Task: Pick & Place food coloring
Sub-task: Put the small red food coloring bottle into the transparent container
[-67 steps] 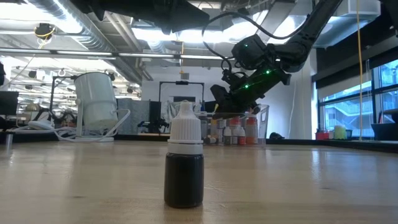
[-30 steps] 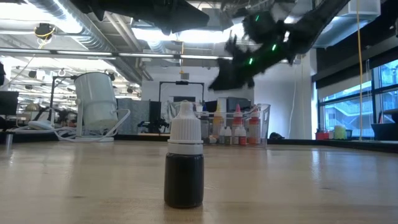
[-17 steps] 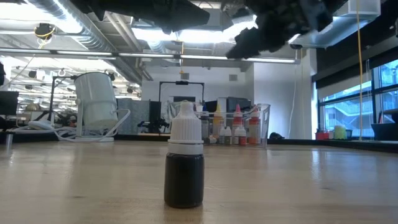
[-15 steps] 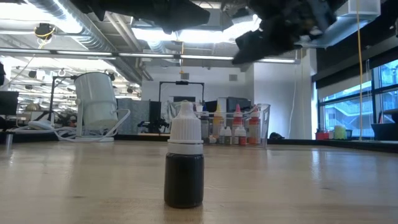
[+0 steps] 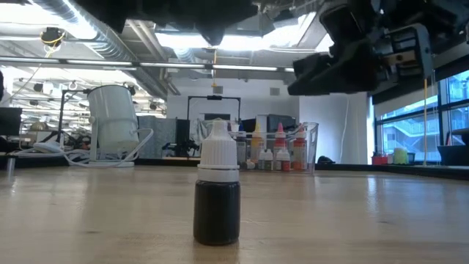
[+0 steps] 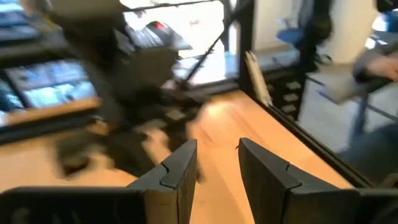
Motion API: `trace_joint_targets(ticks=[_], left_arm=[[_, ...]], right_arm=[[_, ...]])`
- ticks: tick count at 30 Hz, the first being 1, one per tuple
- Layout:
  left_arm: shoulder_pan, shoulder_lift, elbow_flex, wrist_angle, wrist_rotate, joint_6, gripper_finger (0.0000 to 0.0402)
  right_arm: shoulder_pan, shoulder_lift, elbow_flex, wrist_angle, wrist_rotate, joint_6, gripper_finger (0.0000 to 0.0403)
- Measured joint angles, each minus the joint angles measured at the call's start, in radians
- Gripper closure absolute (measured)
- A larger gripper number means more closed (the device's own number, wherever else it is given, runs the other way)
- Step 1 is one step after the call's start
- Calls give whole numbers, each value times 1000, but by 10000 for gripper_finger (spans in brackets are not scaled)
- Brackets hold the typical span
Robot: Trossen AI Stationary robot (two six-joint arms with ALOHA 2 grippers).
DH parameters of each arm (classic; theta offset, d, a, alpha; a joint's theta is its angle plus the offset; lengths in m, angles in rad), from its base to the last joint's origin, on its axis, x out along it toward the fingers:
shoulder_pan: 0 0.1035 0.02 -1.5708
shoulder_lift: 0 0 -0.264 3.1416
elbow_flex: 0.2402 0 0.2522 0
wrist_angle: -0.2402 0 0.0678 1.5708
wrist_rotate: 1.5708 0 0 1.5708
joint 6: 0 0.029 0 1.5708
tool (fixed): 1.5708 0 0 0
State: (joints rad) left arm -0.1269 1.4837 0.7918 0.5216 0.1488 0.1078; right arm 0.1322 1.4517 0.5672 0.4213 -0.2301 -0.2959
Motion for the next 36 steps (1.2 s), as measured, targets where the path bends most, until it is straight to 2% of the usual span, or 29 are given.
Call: trace_joint_targets(ticks=[5, 12, 18, 25, 31, 36], left_arm=[[-99, 136, 0, 113, -3, -55, 286], [-204, 314, 0, 296, -5, -129, 281], [-273, 436, 12, 438, -5, -149, 239], [-326, 534, 28, 438, -4, -150, 188], [-346, 562, 28, 436, -7, -134, 184], [-351, 561, 28, 441, -6, -123, 186]], right_arm=[[0, 0, -63, 89, 0, 58, 247], [0, 0, -84, 94, 1, 83, 247], [0, 0, -84, 98, 1, 97, 247], [-1, 0, -84, 103, 27, 120, 247], [-1, 0, -84, 102, 118, 117, 247], [-4, 0, -84, 92, 132, 111, 247]])
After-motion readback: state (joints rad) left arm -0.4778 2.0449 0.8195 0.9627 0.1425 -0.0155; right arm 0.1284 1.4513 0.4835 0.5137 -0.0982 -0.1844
